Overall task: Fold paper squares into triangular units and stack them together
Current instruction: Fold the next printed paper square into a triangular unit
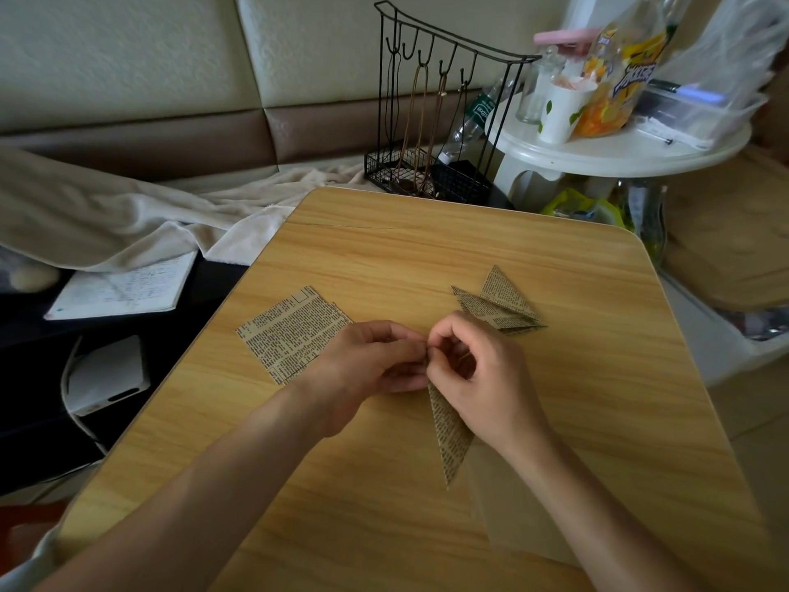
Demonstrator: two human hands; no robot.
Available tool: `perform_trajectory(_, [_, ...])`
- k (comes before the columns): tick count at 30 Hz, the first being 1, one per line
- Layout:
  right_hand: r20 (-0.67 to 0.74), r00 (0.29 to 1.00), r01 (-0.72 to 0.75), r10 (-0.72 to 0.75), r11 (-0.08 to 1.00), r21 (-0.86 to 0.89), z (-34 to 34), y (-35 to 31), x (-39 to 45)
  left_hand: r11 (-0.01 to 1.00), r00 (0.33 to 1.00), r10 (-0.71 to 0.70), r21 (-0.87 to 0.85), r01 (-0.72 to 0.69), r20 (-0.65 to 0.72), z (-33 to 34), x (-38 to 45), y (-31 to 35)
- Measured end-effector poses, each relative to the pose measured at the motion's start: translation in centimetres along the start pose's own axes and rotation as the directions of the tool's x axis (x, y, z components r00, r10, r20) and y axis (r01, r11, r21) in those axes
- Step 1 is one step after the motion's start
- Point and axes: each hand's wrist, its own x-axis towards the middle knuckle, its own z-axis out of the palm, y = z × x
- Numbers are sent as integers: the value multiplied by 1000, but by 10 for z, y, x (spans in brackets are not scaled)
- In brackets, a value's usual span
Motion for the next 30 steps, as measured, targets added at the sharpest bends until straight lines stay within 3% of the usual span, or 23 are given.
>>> perform_trajectory(9, [1, 999, 53, -53, 997, -61, -1, -1, -3, 999, 999, 27, -43, -29, -39, 1, 2, -2])
perform_trajectory(13, [-5, 992, -121, 123, 986, 116, 1, 1, -2, 996, 991, 82, 28, -80, -107, -1, 4, -3])
perform_trajectory(17, [97, 949, -314, 300, 923, 220, 2, 9, -1, 991, 980, 121, 77, -111, -156, -3, 6, -2])
perform_trajectory(30, [127, 929, -368, 346, 893, 259, 2, 8, 1, 990, 979, 127, 82, -115, -158, 1, 4, -3])
